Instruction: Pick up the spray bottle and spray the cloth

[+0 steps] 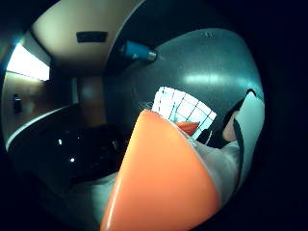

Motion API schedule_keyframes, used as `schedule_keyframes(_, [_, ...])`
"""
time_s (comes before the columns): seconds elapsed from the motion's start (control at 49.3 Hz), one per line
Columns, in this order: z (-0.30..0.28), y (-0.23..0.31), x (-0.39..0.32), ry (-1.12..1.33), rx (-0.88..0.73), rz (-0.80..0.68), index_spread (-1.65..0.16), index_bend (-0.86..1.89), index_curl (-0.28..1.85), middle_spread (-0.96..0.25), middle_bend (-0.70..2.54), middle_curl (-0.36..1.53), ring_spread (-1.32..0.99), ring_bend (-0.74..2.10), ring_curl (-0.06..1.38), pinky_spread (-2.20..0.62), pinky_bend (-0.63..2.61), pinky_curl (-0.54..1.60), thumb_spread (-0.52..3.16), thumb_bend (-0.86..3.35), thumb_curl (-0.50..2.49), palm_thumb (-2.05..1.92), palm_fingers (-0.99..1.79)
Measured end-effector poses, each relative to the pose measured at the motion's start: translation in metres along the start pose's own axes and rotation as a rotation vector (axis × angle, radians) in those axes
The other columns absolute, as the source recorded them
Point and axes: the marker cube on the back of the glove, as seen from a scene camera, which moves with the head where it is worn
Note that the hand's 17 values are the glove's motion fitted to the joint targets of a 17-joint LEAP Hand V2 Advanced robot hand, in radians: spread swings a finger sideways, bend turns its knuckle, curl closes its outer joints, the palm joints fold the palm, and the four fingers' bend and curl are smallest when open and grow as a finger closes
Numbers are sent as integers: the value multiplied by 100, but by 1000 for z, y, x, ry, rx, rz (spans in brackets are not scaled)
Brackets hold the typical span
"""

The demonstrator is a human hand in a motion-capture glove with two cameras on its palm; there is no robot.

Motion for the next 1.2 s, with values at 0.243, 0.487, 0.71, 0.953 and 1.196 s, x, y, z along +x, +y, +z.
schedule_keyframes(0.243, [18, 17, -70, 281, -183, 26, -17, 45, 54, -15, 60, 50, -15, 67, 46, -19, 30, 37, 25, -3, 76, 95, 139])
schedule_keyframes(0.487, [54, 32, -117, 469, -237, 51, -17, 46, 55, -15, 60, 50, -16, 68, 46, -19, 30, 37, 24, -3, 77, 95, 139])
schedule_keyframes(0.71, [94, 39, -117, 505, -263, 79, -17, 46, 54, -15, 60, 50, -15, 68, 46, -19, 30, 37, 24, -3, 78, 94, 139])
schedule_keyframes(0.953, [112, 35, -117, 559, -242, 178, -17, 46, 54, -15, 61, 50, -15, 68, 45, -19, 30, 37, 24, -3, 79, 94, 139])
schedule_keyframes(1.196, [93, 34, -164, 371, -146, 112, -17, 47, 54, -15, 61, 50, -15, 68, 45, -19, 30, 37, 24, -3, 79, 94, 139])
